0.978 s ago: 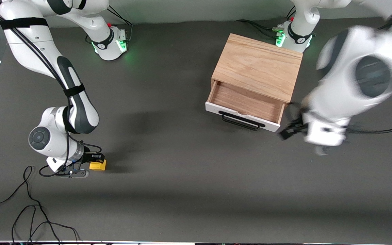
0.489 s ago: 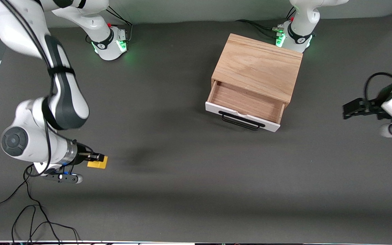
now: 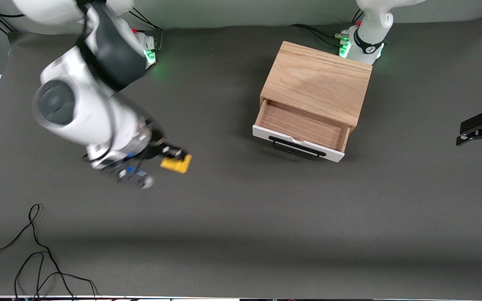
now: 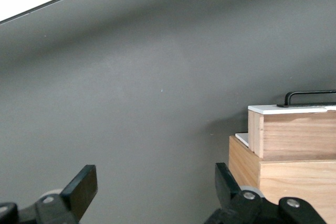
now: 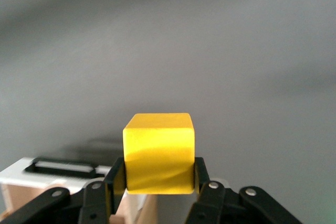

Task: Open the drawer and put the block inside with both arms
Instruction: 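Carry the yellow cube with the right gripper over the open drawer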

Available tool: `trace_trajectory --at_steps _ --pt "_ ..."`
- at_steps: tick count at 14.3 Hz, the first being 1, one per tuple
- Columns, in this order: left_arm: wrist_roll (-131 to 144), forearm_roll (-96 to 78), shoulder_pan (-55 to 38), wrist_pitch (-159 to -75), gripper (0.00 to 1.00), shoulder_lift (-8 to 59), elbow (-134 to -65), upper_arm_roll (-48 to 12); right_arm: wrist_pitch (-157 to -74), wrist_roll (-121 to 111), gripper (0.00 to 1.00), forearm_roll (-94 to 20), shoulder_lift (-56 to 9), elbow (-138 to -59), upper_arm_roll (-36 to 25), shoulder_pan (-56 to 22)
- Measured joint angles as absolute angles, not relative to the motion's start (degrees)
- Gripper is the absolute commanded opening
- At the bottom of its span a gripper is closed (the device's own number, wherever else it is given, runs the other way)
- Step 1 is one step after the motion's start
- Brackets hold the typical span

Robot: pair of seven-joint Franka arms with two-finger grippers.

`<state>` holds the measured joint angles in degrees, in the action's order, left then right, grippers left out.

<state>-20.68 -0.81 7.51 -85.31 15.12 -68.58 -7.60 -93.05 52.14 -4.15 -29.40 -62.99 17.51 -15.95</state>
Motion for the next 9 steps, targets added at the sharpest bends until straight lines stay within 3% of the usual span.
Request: trace_trajectory --at_steps 6,9 --pt "-11.4 -3.9 8.0 -77.1 1.0 10.8 -69.5 -7.8 -102.2 67.7 0.21 -0.3 -32.7 -61.5 17.7 -32.3" --pt "-11.1 -2.7 7.2 -77.6 1.0 6.4 -74.8 -8.6 -106.8 73.8 0.21 4.3 -37.2 -61.5 17.6 -38.8"
